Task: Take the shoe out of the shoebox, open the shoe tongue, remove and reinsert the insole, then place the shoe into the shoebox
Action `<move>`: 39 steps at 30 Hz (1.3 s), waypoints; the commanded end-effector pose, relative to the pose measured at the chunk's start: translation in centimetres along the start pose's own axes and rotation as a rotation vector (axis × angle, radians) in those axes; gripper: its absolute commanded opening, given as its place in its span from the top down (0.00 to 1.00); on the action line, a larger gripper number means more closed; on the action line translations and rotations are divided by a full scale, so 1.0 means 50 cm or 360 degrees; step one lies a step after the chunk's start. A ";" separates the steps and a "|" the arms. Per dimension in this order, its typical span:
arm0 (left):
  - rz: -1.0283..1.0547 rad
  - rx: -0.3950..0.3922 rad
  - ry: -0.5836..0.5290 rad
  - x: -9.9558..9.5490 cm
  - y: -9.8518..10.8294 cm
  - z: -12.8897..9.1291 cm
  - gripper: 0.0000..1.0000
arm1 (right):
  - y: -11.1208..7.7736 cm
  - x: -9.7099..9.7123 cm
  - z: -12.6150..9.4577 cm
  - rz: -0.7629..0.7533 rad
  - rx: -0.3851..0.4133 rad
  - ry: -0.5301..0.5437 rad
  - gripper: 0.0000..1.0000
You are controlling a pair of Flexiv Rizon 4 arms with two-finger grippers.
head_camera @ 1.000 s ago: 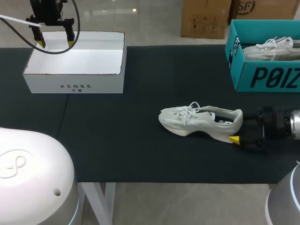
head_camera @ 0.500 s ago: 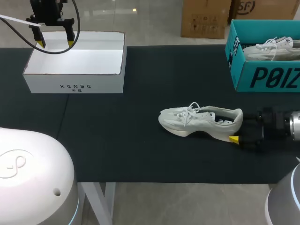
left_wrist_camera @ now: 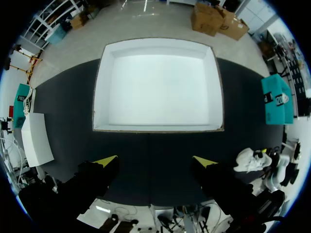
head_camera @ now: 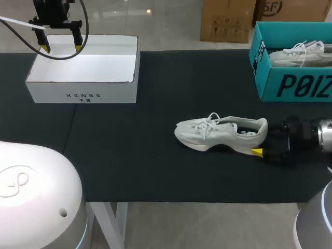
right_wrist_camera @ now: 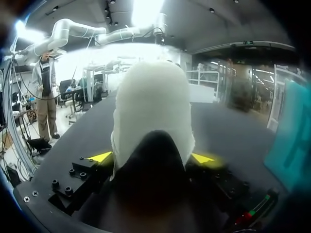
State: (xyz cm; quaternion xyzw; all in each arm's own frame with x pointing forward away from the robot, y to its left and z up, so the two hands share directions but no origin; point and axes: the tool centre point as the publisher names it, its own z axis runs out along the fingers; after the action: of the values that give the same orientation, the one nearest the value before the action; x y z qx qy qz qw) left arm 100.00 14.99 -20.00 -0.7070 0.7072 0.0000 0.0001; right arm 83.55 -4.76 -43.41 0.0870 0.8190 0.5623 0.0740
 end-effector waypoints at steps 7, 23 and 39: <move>0.0000 0.0000 0.0000 0.000 0.000 0.000 0.00 | -0.007 0.002 0.000 0.0056 0.0016 0.0000 1.00; 0.0000 0.0000 0.0000 0.000 0.000 0.000 0.00 | -0.007 0.002 0.000 0.0056 0.0016 0.0000 1.00; 0.0311 0.0053 0.0015 0.401 0.067 -0.054 0.00 | -0.007 0.002 0.000 0.0056 0.0016 0.0000 1.00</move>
State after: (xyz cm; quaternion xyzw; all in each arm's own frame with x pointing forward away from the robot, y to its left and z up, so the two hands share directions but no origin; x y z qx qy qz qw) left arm 98.02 -0.08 -17.46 -0.6359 0.7710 -0.0332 -0.0129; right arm 83.48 -4.96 -43.43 0.1012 0.8195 0.5605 0.0635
